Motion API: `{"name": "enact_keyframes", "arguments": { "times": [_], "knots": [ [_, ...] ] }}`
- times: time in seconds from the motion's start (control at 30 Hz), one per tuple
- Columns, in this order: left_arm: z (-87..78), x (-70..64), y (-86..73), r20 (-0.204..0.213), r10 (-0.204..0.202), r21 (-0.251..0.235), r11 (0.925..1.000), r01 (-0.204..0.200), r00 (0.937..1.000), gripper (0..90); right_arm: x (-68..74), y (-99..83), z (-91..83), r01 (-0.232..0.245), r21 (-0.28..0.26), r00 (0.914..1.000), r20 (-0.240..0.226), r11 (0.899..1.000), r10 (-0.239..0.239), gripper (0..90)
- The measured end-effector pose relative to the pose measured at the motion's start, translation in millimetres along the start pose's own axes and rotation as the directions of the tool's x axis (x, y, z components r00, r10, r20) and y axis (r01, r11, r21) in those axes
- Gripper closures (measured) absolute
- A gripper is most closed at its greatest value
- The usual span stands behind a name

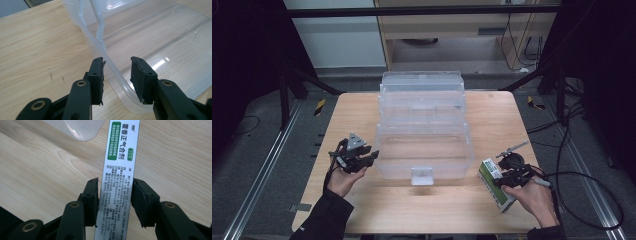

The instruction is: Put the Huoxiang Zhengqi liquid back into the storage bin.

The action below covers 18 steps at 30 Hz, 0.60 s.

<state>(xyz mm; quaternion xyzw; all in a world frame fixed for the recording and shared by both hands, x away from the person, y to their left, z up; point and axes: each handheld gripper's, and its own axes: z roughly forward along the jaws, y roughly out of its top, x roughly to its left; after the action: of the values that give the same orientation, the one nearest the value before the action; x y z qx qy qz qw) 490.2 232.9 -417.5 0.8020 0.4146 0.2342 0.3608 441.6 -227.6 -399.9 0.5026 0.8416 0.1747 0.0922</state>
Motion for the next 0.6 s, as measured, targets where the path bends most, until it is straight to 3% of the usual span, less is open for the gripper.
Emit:
{"name": "enact_keyframes", "arguments": {
  "times": [0.23,0.6],
  "knots": [
    [-0.1,-0.4,0.2,-0.003,0.001,0.002,1.0,-0.001,1.0,61.8,-0.1,1.9,0.9,-0.013,0.029,0.9997,0.019,0.999,0.013,62.6],
    [0.0,-0.1,0.2,-0.001,0.001,0.002,1.0,-0.001,1.0,61.8,-0.7,8.9,1.0,0.015,0.083,0.9995,0.026,0.996,-0.017,62.9]
  ]
}}
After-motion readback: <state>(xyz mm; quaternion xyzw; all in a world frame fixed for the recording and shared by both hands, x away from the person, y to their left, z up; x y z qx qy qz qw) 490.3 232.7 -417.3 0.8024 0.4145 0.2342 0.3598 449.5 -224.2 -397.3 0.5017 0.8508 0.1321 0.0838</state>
